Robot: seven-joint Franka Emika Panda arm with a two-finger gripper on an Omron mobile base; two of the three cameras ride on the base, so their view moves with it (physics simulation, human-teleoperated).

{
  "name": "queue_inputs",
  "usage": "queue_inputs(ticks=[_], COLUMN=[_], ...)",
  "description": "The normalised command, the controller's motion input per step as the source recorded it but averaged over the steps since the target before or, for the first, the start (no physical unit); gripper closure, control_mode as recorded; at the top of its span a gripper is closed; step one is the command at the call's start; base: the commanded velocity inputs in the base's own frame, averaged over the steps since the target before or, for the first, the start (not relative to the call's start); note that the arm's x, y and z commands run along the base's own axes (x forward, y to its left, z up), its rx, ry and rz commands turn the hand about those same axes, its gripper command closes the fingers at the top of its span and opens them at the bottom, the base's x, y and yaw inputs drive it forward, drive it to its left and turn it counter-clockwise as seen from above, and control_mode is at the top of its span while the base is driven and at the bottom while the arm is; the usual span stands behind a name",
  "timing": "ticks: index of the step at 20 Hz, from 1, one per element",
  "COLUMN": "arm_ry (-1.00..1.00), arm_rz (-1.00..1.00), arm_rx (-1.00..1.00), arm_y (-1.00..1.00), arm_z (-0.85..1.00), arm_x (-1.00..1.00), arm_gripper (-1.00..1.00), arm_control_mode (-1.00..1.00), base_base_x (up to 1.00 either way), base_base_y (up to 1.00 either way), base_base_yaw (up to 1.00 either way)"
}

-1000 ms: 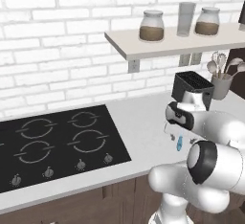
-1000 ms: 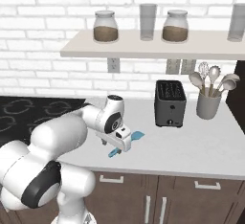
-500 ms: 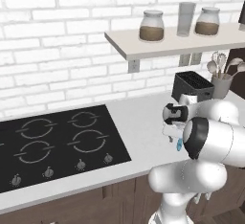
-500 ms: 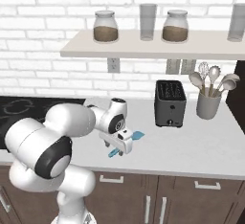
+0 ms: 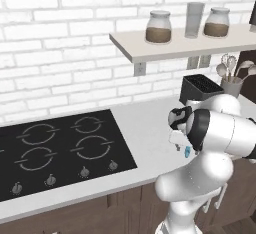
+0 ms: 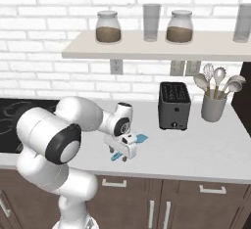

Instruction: Put the sweet potato and mushroom in the pot. Retrieve the spatula and lightly stir the vegetables in the pot.

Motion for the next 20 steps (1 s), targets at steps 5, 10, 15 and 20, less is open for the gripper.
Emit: queue_inputs(ticks=[5, 10, 15, 20], arm_ry=[0.00, 0.00, 0.00, 0.00], arm_rz=[-0.03, -0.01, 0.00, -0.01], arm_rx=[0.00, 0.00, 0.00, 0.00], arm_y=[0.00, 0.00, 0.00, 0.00], arm_z=[-0.23, -0.29, -0.41, -0.16], arm_x=[0.02, 0.00, 0.00, 0.00], arm_gripper=[-1.00, -1.00, 1.00, 1.00], arm_control_mode=[-1.00, -1.00, -1.00, -1.00], base_base_x=[0.00, 0.00, 0.00, 0.00], base_base_y=[0.00, 0.00, 0.00, 0.00], base_base_yaw=[0.00, 0.00, 0.00, 0.00])
